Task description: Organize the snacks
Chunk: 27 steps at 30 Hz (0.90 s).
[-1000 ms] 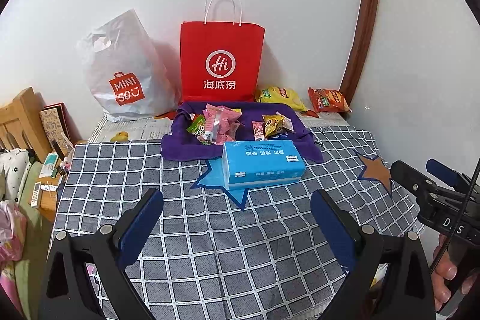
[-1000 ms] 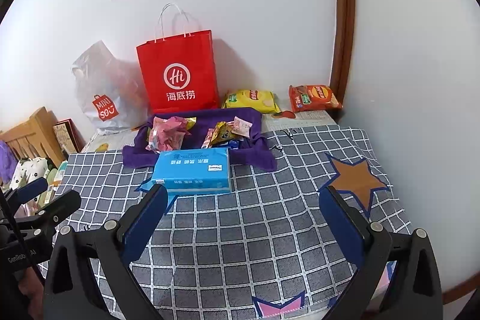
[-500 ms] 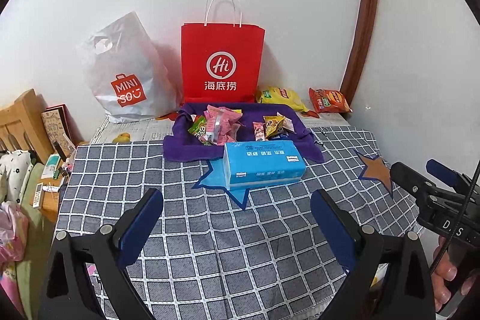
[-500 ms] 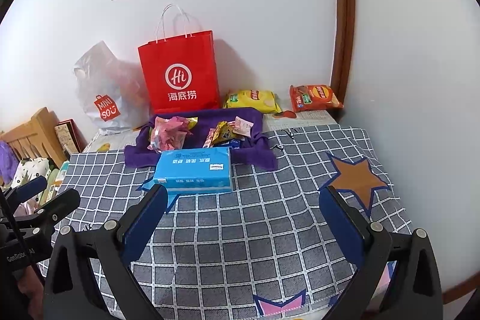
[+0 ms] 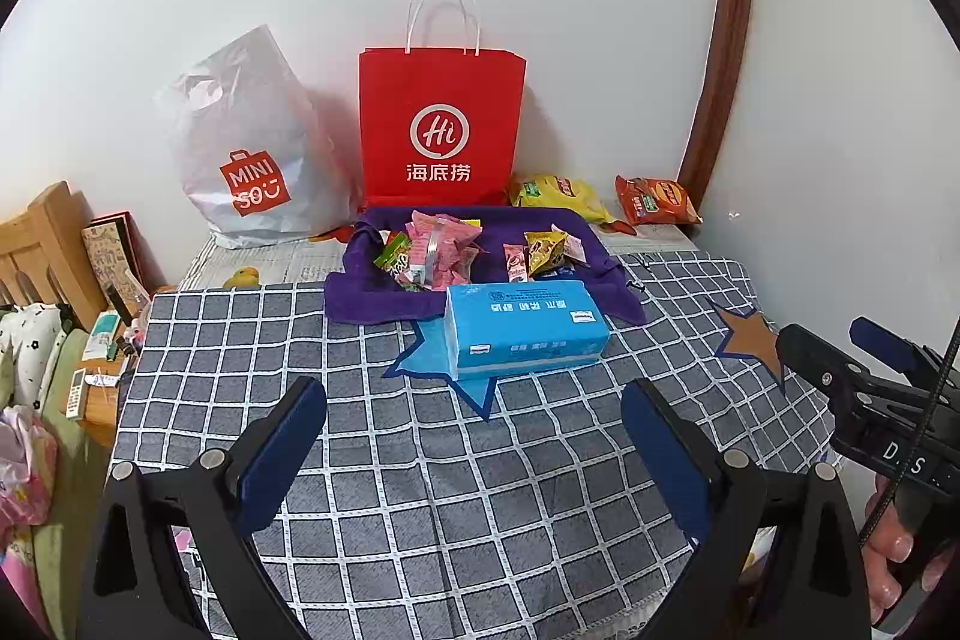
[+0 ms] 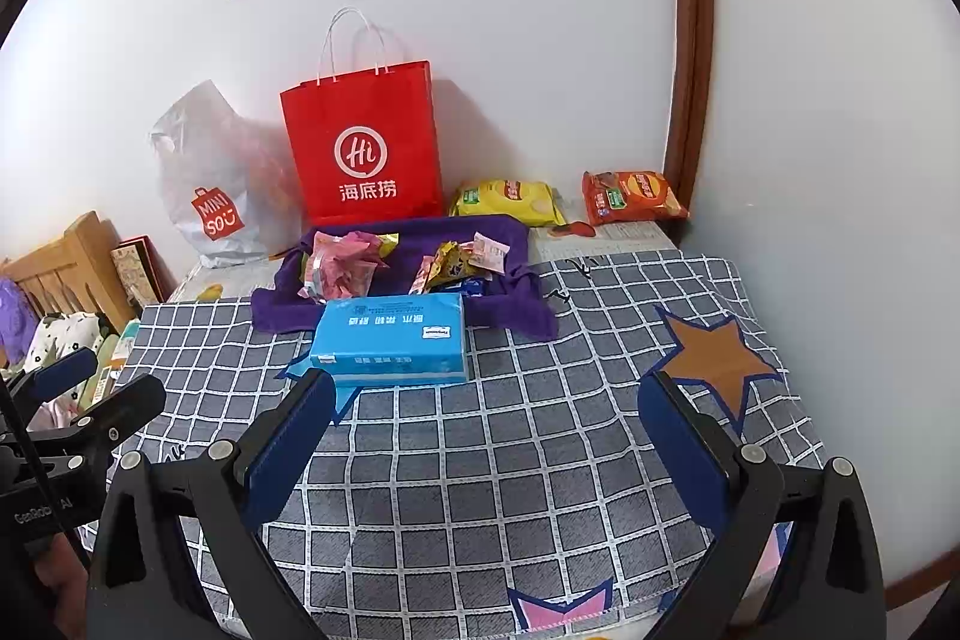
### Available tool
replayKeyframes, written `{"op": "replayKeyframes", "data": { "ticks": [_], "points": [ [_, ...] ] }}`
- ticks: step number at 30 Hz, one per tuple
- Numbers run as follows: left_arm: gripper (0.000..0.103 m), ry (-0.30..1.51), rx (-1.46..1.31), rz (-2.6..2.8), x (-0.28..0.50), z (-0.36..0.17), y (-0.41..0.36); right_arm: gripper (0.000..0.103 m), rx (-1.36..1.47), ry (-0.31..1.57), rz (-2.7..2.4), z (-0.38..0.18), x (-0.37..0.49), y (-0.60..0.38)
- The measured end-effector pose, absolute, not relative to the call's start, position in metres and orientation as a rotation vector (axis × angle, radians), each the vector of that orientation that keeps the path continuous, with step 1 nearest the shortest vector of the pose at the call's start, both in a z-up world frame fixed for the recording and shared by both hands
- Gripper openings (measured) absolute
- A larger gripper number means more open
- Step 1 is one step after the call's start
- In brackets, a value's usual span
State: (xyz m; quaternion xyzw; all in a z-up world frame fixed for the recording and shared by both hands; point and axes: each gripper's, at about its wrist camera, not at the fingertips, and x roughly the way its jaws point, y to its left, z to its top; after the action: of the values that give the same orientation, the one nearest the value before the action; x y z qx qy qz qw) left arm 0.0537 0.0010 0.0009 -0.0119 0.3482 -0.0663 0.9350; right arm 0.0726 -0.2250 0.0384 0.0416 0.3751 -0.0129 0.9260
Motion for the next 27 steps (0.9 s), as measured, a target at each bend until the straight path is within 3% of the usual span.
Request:
{"op": "replayKeyframes", "data": {
  "ticks": [27],
  "points": [
    [0.099,0.708,-0.024,-0.134,0.0529,0.0037,0.0018,0.100,0.084,0.762,-0.016,0.0407,0.0718,-0.2239]
  ]
}}
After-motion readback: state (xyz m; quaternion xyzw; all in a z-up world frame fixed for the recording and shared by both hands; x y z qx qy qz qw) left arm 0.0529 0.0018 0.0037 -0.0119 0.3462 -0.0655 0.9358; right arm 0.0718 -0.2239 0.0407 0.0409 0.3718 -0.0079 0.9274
